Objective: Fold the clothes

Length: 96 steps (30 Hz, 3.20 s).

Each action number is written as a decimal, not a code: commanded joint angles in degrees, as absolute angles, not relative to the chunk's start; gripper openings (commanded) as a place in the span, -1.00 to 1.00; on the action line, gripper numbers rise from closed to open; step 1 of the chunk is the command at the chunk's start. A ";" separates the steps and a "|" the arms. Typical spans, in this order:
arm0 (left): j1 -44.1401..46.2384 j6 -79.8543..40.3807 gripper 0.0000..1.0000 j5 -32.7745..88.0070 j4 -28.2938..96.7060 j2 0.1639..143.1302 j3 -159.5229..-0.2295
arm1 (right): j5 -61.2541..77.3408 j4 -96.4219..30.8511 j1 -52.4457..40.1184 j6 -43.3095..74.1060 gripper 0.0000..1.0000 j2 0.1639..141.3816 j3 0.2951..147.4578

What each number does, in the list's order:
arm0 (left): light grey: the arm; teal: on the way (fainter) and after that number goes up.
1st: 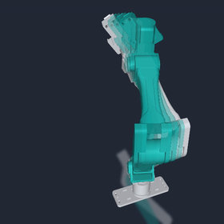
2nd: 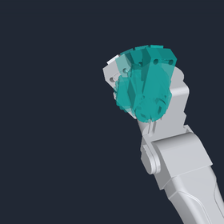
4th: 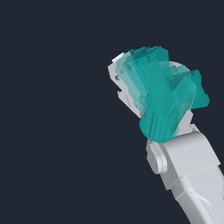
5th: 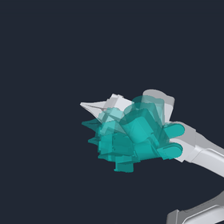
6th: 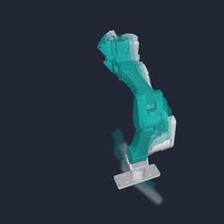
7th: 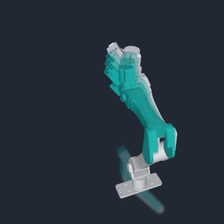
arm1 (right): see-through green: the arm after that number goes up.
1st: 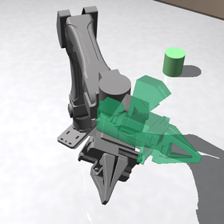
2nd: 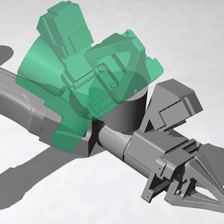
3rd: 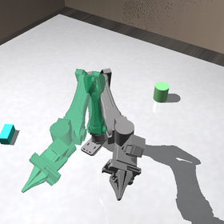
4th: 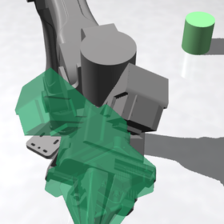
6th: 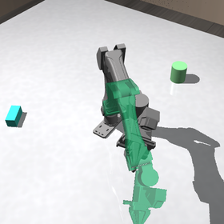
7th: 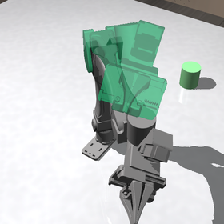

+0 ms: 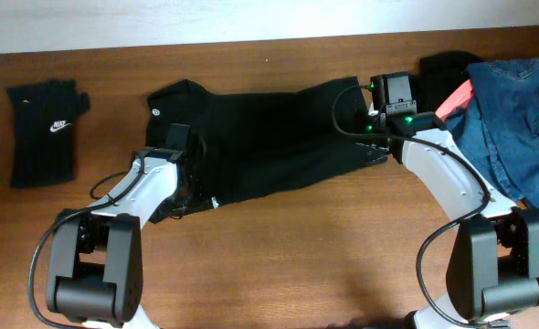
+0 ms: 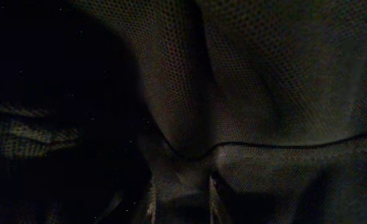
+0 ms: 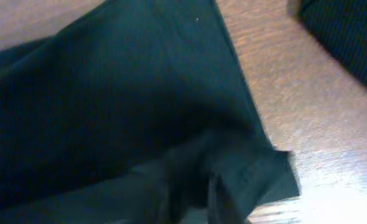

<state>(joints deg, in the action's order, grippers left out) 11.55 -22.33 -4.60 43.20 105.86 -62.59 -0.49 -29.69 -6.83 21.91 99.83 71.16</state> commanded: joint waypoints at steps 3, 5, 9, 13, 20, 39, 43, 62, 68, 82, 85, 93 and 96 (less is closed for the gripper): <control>12.01 -22.48 -0.40 -1.45 43.57 107.79 -61.73 | -2.76 -30.87 -6.61 20.99 0.25 102.13 71.79; 12.01 -22.48 -0.41 -1.45 43.57 107.79 -61.73 | -3.68 -31.27 -6.63 20.99 0.66 102.52 71.79; 12.01 -22.48 -0.41 -1.45 43.53 107.79 -61.73 | -3.70 -31.57 -6.61 18.39 0.94 102.83 71.79; 12.01 -22.48 -0.40 -1.45 43.53 107.79 -61.73 | -3.68 -34.35 -6.63 18.39 0.89 102.83 71.79; 12.01 -22.48 -0.40 -1.45 43.38 107.79 -61.73 | 6.33 -35.09 -6.79 10.00 -0.73 102.91 71.79; 12.01 -22.46 -0.40 -1.50 43.38 107.79 -61.73 | 8.84 -32.64 -6.76 1.87 -0.92 110.17 71.79; 12.01 -22.46 -0.40 -1.48 43.38 107.79 -61.73 | 7.40 -30.37 -6.76 1.87 -0.92 110.67 71.79; 12.01 -22.44 -0.41 -1.91 43.62 107.79 -61.73 | -2.22 -24.80 -6.68 1.91 -0.70 113.58 74.65; 12.01 -22.24 -0.41 -2.76 43.77 107.79 -61.73 | -2.48 -24.58 -6.66 1.91 -0.03 113.58 78.19; 11.97 -22.26 -0.40 -2.76 43.51 107.79 -61.73 | -2.52 -47.27 -6.66 1.91 -0.92 108.95 84.20; 11.97 -22.26 -0.41 -3.79 43.57 107.79 -61.73 | -4.16 -47.64 -6.52 1.93 -0.92 109.67 83.79; 11.94 -22.28 -0.40 -5.61 42.87 107.79 -61.73 | -3.18 -46.83 -6.24 1.93 -0.92 111.77 83.59; 11.94 -22.28 -0.40 -5.63 42.87 107.79 -61.73 | -2.07 -47.16 -6.24 1.96 -0.92 111.94 83.24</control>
